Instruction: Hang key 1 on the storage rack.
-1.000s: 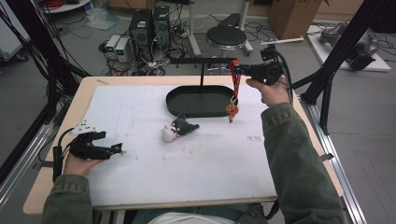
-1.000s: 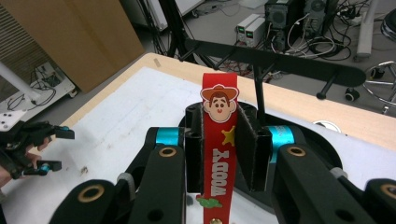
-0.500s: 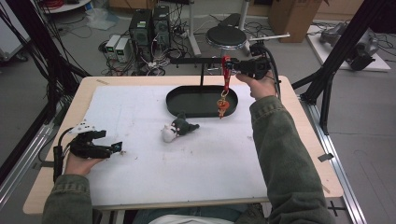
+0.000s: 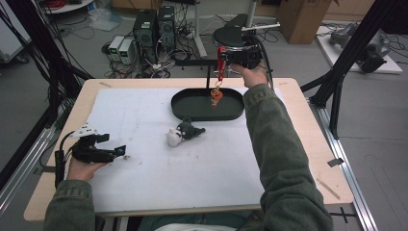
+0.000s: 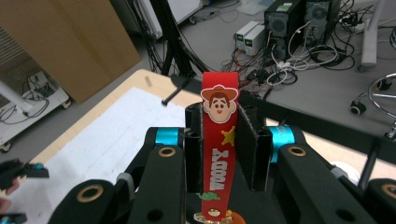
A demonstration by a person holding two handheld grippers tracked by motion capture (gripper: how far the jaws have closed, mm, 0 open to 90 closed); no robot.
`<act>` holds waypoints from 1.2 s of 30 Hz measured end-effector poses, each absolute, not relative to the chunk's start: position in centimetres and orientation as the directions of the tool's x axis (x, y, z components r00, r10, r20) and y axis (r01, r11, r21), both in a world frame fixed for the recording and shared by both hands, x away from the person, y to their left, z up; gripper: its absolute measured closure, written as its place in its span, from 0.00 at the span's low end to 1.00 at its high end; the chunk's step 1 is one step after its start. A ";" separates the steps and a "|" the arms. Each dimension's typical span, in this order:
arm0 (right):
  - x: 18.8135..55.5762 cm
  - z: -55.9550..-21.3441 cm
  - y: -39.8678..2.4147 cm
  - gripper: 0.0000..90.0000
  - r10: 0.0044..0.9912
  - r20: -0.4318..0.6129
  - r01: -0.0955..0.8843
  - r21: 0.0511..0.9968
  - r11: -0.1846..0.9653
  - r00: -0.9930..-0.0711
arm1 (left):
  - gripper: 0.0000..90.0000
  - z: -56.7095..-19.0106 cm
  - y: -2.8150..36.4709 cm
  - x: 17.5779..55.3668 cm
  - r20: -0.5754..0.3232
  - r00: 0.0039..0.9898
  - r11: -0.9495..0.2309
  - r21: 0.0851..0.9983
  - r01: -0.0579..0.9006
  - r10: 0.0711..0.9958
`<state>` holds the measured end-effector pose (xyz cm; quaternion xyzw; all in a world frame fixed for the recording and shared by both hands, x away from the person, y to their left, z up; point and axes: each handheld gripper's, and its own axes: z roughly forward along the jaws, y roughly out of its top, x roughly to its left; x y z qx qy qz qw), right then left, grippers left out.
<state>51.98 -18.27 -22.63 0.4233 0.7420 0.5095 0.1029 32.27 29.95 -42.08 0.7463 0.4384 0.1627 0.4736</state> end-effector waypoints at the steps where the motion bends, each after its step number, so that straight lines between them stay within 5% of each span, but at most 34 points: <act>1: 52.3 -22.6 -18.2 0.82 0.736 0.278 0.520 0.846 0.116 -0.617 | 0.07 -42.1 30.0 32.3 -0.171 0.563 -0.167 0.851 0.498 0.809; 13: 54.1 -23.0 -18.2 0.82 0.805 0.281 0.448 0.894 -0.021 -0.523 | 0.07 -42.3 29.2 32.3 -0.158 0.581 -0.202 0.839 0.505 0.798; 34: 57.2 -25.5 -18.8 0.82 0.768 0.431 0.431 0.874 -0.224 -0.474 | 0.07 -42.3 29.8 32.4 -0.176 0.569 -0.174 0.845 0.506 0.804; 36: 57.5 -25.8 -19.0 0.76 0.756 0.440 0.429 0.873 -0.233 -0.485 | 0.07 -42.2 29.9 32.3 -0.178 0.567 -0.167 0.848 0.503 0.804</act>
